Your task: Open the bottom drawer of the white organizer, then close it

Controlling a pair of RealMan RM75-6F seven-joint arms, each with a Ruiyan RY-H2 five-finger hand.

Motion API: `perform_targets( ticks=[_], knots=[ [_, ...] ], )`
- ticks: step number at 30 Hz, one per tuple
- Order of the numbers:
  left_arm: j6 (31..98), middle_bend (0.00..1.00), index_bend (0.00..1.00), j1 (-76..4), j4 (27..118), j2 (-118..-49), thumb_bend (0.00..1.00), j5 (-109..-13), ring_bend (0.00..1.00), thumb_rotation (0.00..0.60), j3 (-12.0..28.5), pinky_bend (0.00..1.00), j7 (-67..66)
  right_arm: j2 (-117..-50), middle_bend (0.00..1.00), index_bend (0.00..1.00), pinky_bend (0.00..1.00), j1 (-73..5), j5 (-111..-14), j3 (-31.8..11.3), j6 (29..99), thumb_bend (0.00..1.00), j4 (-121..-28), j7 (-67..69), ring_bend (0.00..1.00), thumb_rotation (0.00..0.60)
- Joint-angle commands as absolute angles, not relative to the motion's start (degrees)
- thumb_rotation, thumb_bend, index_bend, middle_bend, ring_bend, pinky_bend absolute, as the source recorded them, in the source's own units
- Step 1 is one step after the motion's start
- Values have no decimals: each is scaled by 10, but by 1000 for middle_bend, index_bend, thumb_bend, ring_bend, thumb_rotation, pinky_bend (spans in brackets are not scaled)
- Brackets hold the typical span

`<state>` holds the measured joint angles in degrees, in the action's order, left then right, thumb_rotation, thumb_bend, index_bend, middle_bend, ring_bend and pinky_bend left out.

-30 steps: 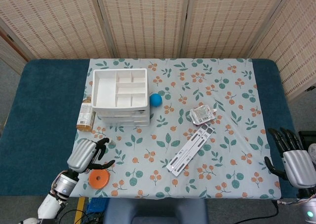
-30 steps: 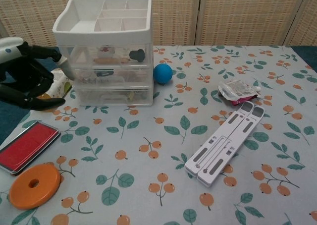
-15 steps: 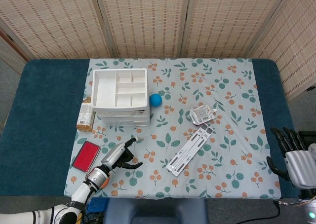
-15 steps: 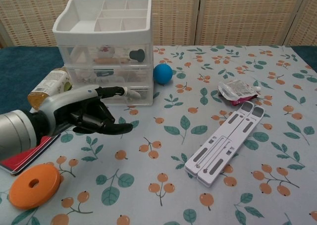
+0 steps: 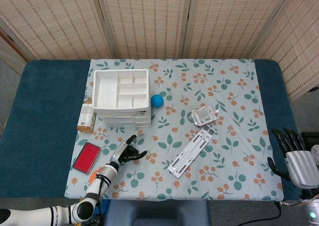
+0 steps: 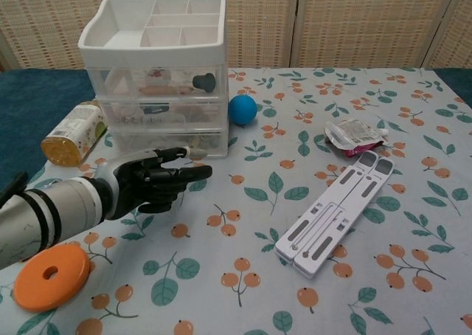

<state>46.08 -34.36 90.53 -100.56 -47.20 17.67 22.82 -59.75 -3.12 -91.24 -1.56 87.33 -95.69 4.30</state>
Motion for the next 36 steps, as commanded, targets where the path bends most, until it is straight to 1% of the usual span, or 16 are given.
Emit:
perform_targets(
  ticks=[1,9,14,22,29,36],
  knots=[
    [463,1000,121,-352,893,-1027,232,-423,1000,600,200,1000,230,-597,102,0,23,-31,-912,-16,874,422,-957,43,0,600],
    [483,1000,70,-359,888,-1052,237,-352,1000,600,235,1000,225,-597,102,0,23,-29,-911,-16,875,422,-958,43,0,600],
    [500,1000,66,-361,885,-1062,239,-319,1000,600,247,1000,213,-597,102,0,23,-29,-910,-16,875,422,-958,42,0,600],
    [502,1000,66,-352,878,-1065,239,-310,1000,600,248,1000,206,-599,102,0,23,-29,-909,-16,873,422,-957,43,0,600],
    [500,1000,66,-352,857,-1079,241,-285,1000,600,268,1000,211,-597,102,0,23,-28,-909,-16,875,422,-959,40,0,600],
    [515,1000,66,-348,845,-1099,244,-286,1000,600,285,1000,218,-594,102,0,24,-25,-907,-16,876,422,-961,37,0,600]
  ],
)
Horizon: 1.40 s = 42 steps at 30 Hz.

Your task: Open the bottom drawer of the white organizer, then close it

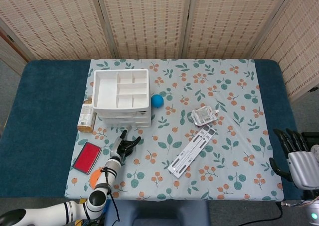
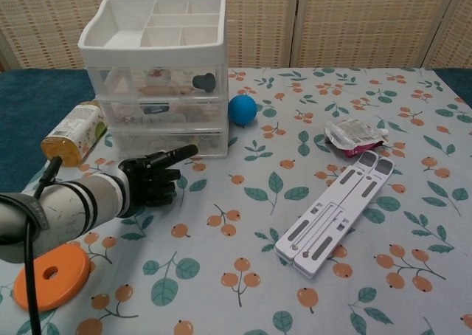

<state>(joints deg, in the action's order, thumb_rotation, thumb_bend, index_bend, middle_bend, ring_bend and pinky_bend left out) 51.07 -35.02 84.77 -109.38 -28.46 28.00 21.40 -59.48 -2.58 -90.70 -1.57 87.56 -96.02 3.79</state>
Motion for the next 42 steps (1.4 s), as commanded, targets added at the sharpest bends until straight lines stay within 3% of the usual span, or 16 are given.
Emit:
perform_targets(
  ticks=[1,42],
  knots=[
    [516,1000,66,-347,844,-1102,245,-286,1000,600,288,1000,221,-594,102,0,24,-25,-907,-16,876,422,-961,37,0,600],
    [505,1000,176,-365,778,-1168,291,-237,1000,600,373,1000,228,-593,102,0,24,-12,-901,-15,885,422,-962,39,0,600]
  ],
)
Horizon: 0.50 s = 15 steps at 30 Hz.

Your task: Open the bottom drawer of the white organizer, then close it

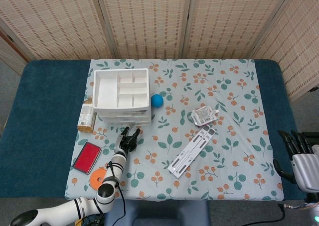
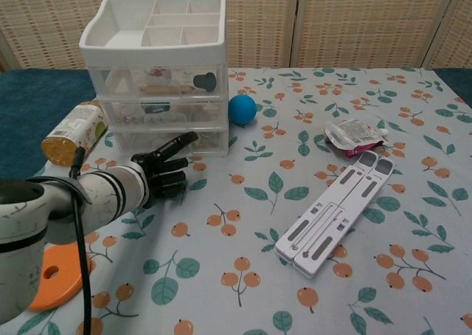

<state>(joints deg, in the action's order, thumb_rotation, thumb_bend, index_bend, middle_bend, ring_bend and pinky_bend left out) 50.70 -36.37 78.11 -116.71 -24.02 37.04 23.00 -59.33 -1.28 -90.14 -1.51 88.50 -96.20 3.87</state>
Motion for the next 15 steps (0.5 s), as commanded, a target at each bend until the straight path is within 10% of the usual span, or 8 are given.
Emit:
perform_targets(
  ticks=[1,15],
  knots=[
    [504,1000,184,-366,777,-1168,294,-234,1000,600,375,1000,228,-593,102,0,23,-12,-901,-15,885,422,-962,38,0,600],
    [496,1000,246,-368,774,-1166,299,-219,1000,600,387,1000,223,-593,102,0,23,-12,-900,-16,884,421,-964,36,0,600]
  ],
)
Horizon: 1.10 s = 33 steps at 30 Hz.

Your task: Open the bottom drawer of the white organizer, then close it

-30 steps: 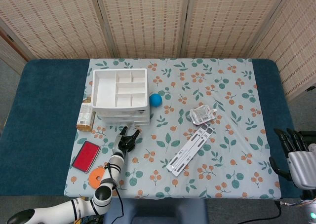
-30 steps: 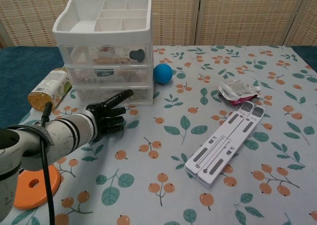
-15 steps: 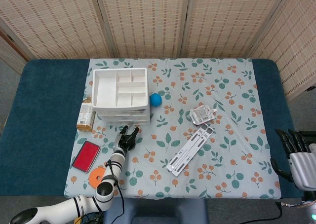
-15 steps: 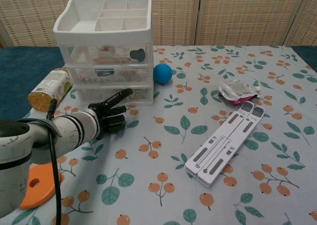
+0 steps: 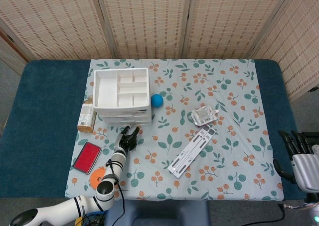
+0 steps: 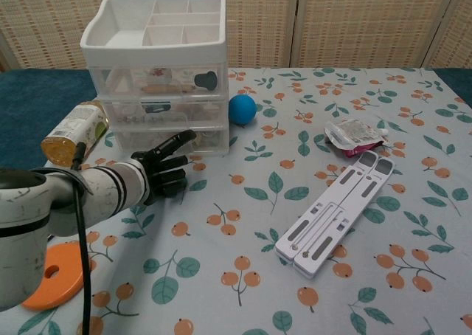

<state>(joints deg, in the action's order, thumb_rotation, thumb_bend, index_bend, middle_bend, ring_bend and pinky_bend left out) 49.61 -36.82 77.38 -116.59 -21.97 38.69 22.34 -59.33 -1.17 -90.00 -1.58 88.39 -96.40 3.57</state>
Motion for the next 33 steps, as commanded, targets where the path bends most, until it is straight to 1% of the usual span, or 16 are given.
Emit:
perform_targets(
  ticks=[1,13,23,33],
  knots=[
    [496,1000,252,-368,774,-1166,300,-218,1000,600,387,1000,223,-594,102,0,23,-12,-900,-16,883,422,-964,36,0,600],
    [494,1000,276,-368,775,-1165,310,-216,1000,600,385,1000,218,-595,102,0,24,-10,-900,-16,884,422,-961,38,0,600],
    [494,1000,322,-361,784,-1161,315,-217,1000,600,379,1000,215,-597,102,0,23,-11,-899,-16,883,422,-958,40,0,600],
    [493,1000,327,-346,808,-1150,316,-212,1000,600,366,1000,213,-599,102,0,24,-11,-901,-16,882,422,-957,41,0,600]
  ],
)
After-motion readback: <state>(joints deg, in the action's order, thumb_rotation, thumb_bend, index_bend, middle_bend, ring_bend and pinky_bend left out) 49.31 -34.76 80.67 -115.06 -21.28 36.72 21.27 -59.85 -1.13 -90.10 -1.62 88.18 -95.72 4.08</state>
